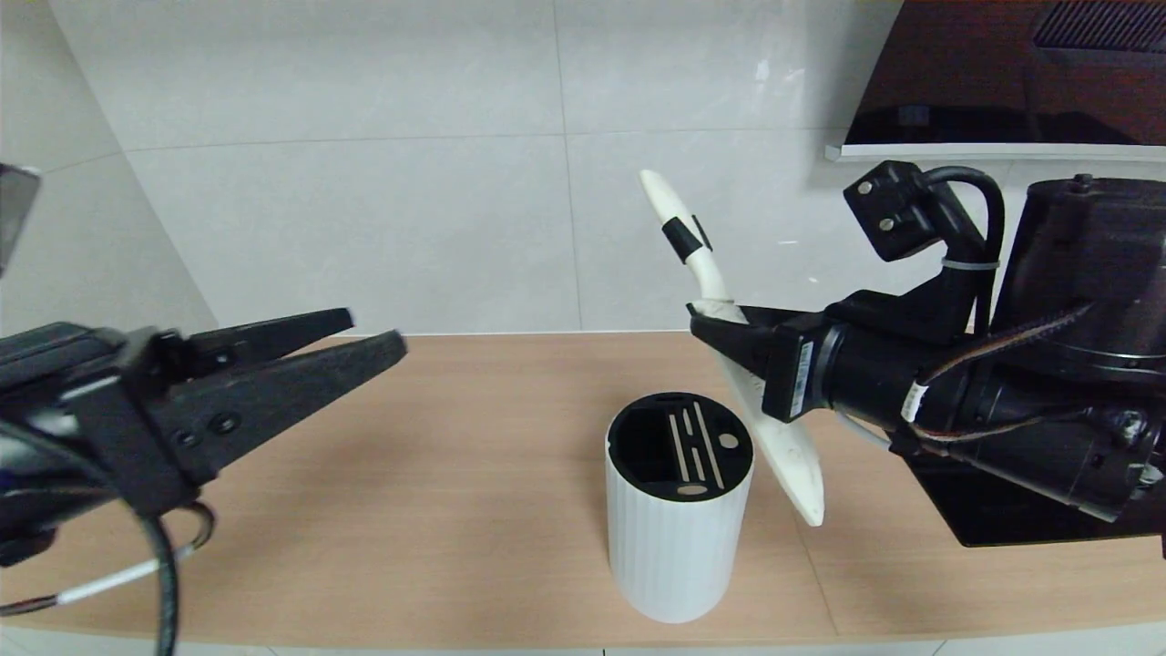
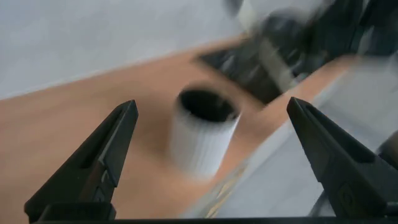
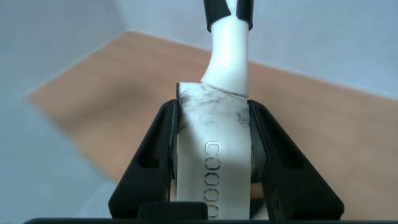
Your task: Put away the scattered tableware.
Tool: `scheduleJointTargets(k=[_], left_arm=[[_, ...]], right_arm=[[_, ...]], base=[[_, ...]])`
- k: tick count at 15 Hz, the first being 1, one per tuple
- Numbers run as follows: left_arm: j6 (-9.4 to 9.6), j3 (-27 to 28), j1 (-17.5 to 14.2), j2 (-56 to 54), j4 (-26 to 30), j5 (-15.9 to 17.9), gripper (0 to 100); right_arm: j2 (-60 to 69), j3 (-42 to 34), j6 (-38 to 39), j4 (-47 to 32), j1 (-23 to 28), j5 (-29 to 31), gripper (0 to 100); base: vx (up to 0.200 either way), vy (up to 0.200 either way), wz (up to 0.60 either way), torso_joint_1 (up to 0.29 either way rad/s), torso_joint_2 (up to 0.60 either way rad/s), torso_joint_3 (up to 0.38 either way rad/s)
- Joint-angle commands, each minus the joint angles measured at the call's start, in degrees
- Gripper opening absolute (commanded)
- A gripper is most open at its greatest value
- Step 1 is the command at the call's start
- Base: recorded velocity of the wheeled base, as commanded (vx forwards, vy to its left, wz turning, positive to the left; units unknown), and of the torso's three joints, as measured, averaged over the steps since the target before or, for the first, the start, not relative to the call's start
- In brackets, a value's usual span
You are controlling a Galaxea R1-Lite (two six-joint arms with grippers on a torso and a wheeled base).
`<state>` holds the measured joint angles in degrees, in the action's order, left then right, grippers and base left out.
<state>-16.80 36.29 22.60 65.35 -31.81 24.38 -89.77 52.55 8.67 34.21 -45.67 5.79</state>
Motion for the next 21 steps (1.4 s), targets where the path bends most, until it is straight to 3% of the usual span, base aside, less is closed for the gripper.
scheduleJointTargets(k=[1,2,3,5,6,12,21], left_arm=[[-7.81,-4.0,6.1,13.0,-11.0,-0.5,100],[-10.36,-4.7,7.0,14.2,-13.9,-1.1,100],[-14.75,-4.9,8.2,15.8,-18.6,-2.0,100],[-20.91,-4.9,8.7,16.7,-22.5,-1.9,100],[-22.66,-4.9,8.7,17.4,-23.9,-1.9,100],[-23.28,-5.4,8.7,20.7,-30.3,-2.8,100],[-23.28,-5.4,10.0,21.0,-33.0,-4.7,100]], right_arm=[[-2.0,0.4,0.2,0.0,-2.7,0.1,0],[-2.5,0.3,0.3,0.1,-3.6,0.3,0],[-2.8,0.3,0.9,0.1,-5.0,1.2,0],[-2.6,0.8,3.0,0.9,-6.8,1.6,0],[-2.6,1.0,3.8,1.7,-7.6,1.6,0],[-3.5,0.9,4.0,2.4,-11.8,1.7,0],[-5.6,0.5,4.1,2.6,-15.6,2.6,0]], base=[[0.000,0.000,0.00,0.000,0.00,0.000],[0.000,0.000,0.00,0.000,0.00,0.000],[0.000,0.000,0.00,0.000,0.00,0.000],[0.000,0.000,0.00,0.000,0.00,0.000],[0.000,0.000,0.00,0.000,0.00,0.000],[0.000,0.000,0.00,0.000,0.00,0.000],[0.000,0.000,0.00,0.000,0.00,0.000]])
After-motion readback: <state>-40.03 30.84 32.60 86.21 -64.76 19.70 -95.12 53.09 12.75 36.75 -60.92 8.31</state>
